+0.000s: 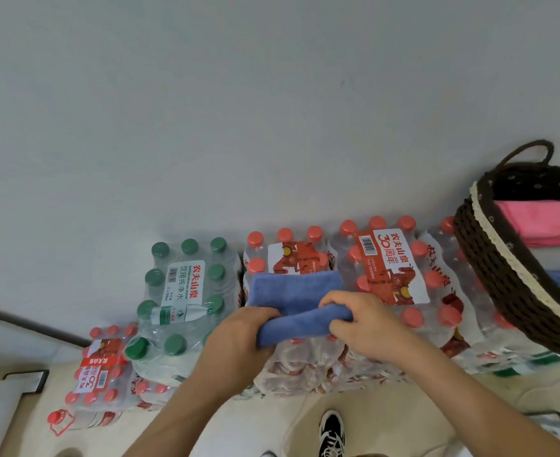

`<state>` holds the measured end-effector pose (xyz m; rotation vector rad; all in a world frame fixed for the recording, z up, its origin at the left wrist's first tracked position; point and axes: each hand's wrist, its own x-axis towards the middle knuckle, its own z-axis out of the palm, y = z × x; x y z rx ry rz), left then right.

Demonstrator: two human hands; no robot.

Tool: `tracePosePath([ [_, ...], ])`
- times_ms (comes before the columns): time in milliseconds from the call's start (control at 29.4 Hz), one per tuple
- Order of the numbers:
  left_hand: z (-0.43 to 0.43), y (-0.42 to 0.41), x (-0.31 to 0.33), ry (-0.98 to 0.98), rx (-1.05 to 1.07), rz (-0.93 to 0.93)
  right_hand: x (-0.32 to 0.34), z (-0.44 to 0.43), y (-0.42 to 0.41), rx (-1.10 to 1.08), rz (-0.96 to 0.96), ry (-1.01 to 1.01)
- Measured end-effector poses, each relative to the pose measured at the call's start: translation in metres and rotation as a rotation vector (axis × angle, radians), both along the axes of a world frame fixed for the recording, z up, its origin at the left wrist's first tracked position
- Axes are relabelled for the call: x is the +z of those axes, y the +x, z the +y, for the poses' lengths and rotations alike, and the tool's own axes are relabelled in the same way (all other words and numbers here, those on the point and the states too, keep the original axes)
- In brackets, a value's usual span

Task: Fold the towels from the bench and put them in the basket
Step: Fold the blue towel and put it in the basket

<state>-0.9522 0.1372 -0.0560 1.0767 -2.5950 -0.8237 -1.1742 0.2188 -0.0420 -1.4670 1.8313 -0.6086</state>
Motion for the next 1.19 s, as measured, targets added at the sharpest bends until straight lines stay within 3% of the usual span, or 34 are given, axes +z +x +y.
tracePosePath([
  [136,-0.014,-0.002,0.004,0.336,0.218,0.133,-0.009,-0.006,-0.004,-0.176,-0.210,0.024],
  [306,-0.018,-0.016,-0.002,0.337,0.419,0.155,-0.015,-0.013,-0.001,-0.297,-0.269,0.015],
  [714,-0.027,-0.052,-0.009,0.167,0.695,0.140,-0.015,-0.036,0.025,-0.416,0.305,-0.093],
  [918,-0.016,-0.053,-0.012,0.005,0.637,0.146,-0.026,-0.031,0.021,-0.393,0.500,-0.088],
  [986,-0.021,-0.049,-0.016,0.004,0.597,0.120,-0.027,-0.032,0.018,-0.366,0.437,-0.065],
  [1088,-0.034,-0.041,-0.022,0.158,0.531,0.084,-0.020,-0.035,0.012,-0.347,0.211,-0.012],
  [1190,-0.040,-0.037,-0.021,0.192,0.502,0.044,-0.011,-0.037,0.000,-0.343,-0.027,0.040],
])
